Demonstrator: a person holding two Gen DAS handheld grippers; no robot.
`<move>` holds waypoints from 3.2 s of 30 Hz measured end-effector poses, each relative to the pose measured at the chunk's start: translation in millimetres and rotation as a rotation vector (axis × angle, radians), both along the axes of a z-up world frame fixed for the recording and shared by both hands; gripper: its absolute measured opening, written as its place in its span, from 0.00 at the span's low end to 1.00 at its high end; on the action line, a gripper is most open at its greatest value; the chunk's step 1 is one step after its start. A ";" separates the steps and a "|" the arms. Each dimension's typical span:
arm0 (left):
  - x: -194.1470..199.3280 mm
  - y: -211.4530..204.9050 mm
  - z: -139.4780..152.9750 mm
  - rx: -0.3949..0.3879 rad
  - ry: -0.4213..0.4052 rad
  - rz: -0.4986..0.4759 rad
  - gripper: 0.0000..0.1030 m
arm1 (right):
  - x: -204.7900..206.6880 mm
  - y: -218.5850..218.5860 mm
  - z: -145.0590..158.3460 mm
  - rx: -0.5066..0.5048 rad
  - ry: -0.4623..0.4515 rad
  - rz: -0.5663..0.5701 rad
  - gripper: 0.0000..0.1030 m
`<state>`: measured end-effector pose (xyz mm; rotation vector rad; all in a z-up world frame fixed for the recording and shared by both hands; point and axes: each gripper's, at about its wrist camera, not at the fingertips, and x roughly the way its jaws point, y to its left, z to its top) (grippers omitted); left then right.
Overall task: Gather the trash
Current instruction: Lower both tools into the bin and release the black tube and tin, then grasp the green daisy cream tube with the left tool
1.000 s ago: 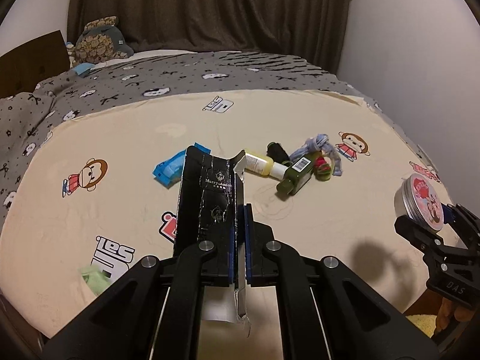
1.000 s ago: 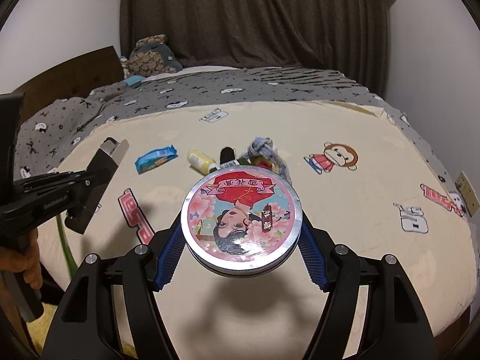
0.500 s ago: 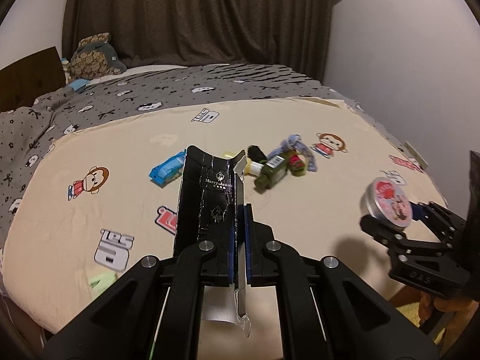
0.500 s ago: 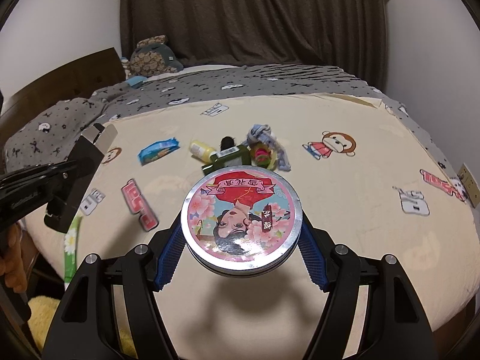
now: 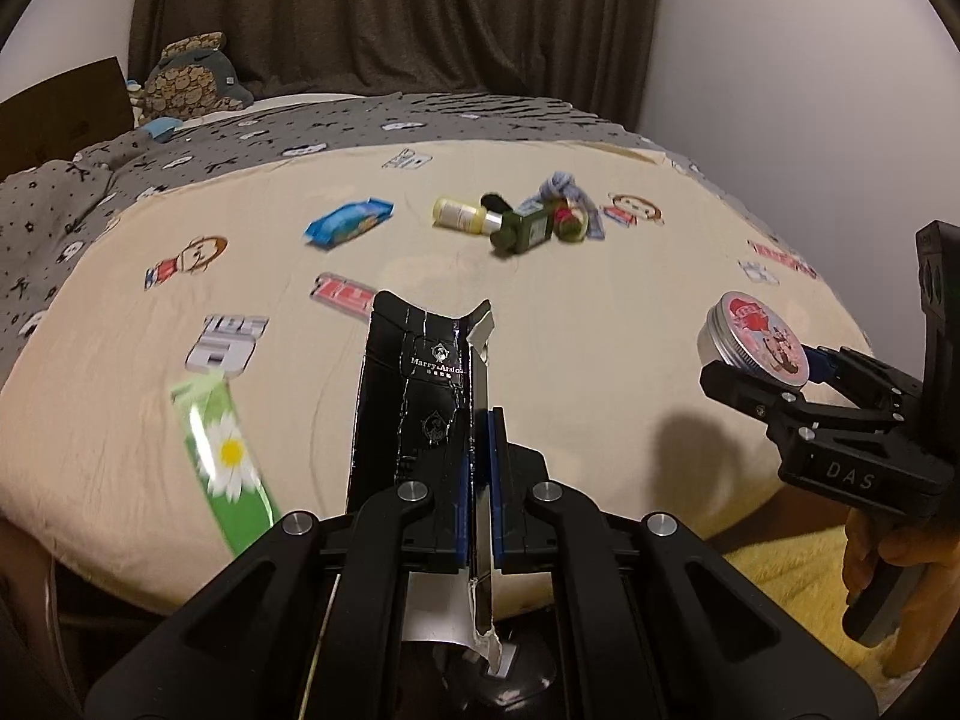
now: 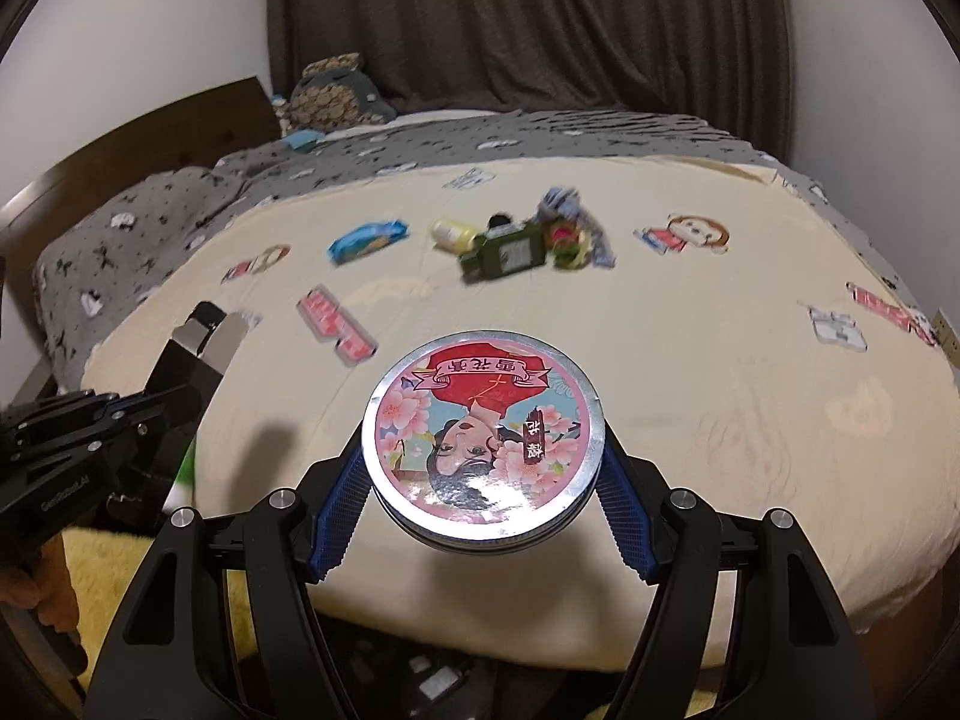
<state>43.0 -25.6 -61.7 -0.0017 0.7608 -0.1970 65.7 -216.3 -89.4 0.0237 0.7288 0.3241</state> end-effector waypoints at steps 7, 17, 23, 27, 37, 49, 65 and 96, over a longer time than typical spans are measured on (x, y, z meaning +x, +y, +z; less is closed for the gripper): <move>-42.7 -0.7 -25.1 0.003 0.052 -0.049 0.04 | -47.4 11.5 -20.3 -0.025 0.052 0.068 0.69; -72.5 1.9 -105.9 -0.016 0.278 -0.090 0.04 | -79.4 19.4 -83.7 -0.054 0.230 0.057 0.69; -74.5 -4.3 -149.5 -0.025 0.406 -0.128 0.04 | -80.0 28.7 -127.6 -0.077 0.384 0.063 0.69; -69.8 -8.0 -178.3 -0.039 0.504 -0.149 0.05 | -76.9 31.4 -152.3 -0.076 0.482 0.063 0.69; -65.5 -6.8 -194.0 -0.044 0.553 -0.131 0.40 | -70.7 20.2 -157.6 -0.022 0.505 0.033 0.79; -59.2 18.5 -132.0 -0.032 0.363 -0.058 0.50 | -60.7 4.6 -117.5 0.014 0.387 -0.005 0.79; 9.1 114.8 -51.8 0.074 0.097 0.296 0.58 | -9.3 8.5 -52.5 -0.040 0.133 -0.018 0.79; 116.3 69.0 -50.0 0.074 0.071 0.119 0.06 | 151.6 10.5 -31.0 -0.021 0.088 -0.107 0.79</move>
